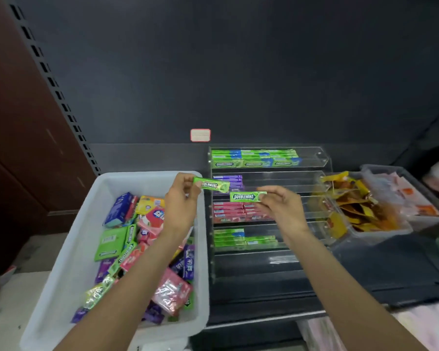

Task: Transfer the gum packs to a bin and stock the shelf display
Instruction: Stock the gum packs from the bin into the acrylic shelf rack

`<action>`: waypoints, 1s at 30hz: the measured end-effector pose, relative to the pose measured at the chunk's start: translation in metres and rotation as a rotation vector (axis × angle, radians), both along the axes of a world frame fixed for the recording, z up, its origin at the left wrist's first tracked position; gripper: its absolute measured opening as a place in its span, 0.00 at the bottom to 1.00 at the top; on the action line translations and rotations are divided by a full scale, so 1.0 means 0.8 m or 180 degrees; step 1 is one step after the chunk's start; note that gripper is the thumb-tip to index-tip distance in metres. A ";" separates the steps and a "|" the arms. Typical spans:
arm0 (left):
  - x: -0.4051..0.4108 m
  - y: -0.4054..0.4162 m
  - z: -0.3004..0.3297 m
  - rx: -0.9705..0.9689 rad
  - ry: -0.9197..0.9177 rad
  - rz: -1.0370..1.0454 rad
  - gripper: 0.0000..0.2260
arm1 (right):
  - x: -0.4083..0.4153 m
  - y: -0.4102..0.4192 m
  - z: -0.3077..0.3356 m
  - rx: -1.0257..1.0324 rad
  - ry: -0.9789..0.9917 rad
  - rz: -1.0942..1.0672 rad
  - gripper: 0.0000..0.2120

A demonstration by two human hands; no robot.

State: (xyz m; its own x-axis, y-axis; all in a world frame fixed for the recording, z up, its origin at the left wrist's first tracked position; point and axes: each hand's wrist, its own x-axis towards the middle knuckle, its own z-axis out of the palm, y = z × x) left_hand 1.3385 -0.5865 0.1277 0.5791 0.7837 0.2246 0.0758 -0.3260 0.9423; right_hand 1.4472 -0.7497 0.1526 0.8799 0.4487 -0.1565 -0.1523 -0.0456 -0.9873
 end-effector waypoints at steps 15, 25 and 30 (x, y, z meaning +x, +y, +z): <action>0.005 -0.147 -0.027 -0.0068 0.0310 0.0576 0.08 | 0.071 -0.120 -0.084 -0.0955 -0.1311 0.0641 0.10; 0.009 -0.161 -0.023 -0.0035 0.0418 0.0640 0.06 | 0.074 -0.111 -0.110 -0.1317 -0.1728 0.0804 0.07; 0.005 -0.163 -0.021 0.0060 0.0552 0.0543 0.05 | 0.076 -0.099 -0.114 -0.1613 -0.1896 0.1380 0.08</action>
